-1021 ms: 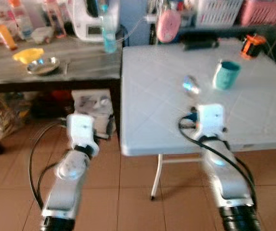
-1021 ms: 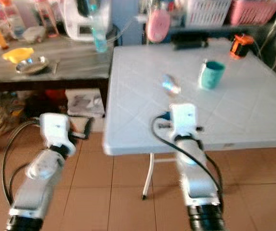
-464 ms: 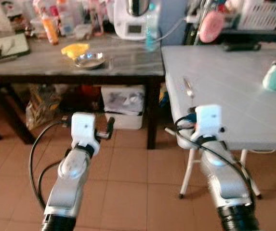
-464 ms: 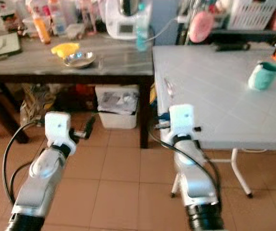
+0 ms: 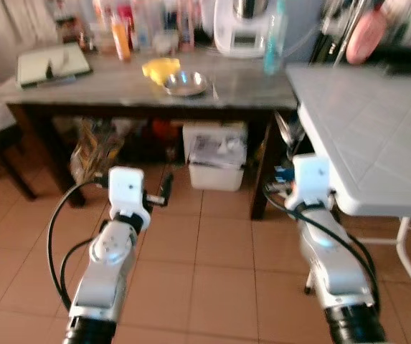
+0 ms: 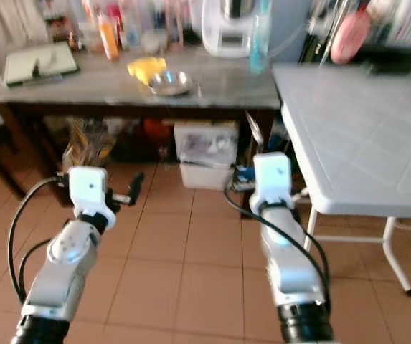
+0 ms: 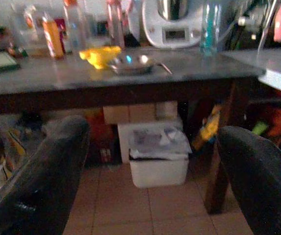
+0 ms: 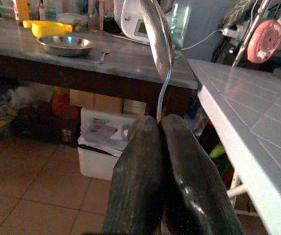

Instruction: Setting the table

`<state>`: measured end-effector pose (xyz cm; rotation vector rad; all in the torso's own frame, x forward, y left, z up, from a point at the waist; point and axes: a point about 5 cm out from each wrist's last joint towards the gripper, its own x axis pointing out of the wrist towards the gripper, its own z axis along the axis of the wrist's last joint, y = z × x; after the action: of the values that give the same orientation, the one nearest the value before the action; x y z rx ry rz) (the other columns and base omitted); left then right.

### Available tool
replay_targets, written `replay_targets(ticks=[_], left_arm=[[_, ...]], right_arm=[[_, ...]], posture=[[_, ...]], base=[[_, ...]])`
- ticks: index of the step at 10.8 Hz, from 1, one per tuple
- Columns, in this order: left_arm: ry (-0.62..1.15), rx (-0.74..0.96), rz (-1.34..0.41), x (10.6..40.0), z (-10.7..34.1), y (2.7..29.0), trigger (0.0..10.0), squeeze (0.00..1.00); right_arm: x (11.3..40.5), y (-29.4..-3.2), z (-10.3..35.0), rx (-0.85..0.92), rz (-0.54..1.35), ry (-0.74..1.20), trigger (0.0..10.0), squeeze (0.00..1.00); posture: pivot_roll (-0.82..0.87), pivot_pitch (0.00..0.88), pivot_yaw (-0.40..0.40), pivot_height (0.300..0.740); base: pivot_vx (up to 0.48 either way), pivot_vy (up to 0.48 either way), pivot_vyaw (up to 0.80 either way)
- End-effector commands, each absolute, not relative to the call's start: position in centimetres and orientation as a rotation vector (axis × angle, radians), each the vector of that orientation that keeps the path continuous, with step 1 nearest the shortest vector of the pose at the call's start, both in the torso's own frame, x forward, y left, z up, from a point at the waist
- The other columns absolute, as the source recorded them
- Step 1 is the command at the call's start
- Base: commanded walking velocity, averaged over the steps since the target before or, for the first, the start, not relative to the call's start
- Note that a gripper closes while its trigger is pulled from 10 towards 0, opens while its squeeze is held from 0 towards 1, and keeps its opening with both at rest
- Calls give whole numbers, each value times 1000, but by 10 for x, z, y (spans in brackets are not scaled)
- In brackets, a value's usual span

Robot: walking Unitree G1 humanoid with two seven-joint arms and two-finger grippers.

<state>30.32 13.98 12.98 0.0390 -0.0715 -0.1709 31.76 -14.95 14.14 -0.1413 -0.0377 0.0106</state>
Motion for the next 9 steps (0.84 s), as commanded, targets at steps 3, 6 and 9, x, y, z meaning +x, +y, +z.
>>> replay_targets(ticks=[3,6,9], left_arm=[[-96,18,-210,302,136,145,10000,0],[-95,-1,-253,299,134,142,10000,0],[-94,-11,-256,300,135,142,10000,0]], right_arm=[[319,-142,149,-134,29,-72,10000,0],[318,-142,148,-132,25,-72,10000,0],[318,-142,149,-129,26,-73,10000,0]], posture=[[61,0,23,740],[58,2,25,740],[59,3,26,740]], base=[[0,0,0],[0,0,0],[0,0,0]])
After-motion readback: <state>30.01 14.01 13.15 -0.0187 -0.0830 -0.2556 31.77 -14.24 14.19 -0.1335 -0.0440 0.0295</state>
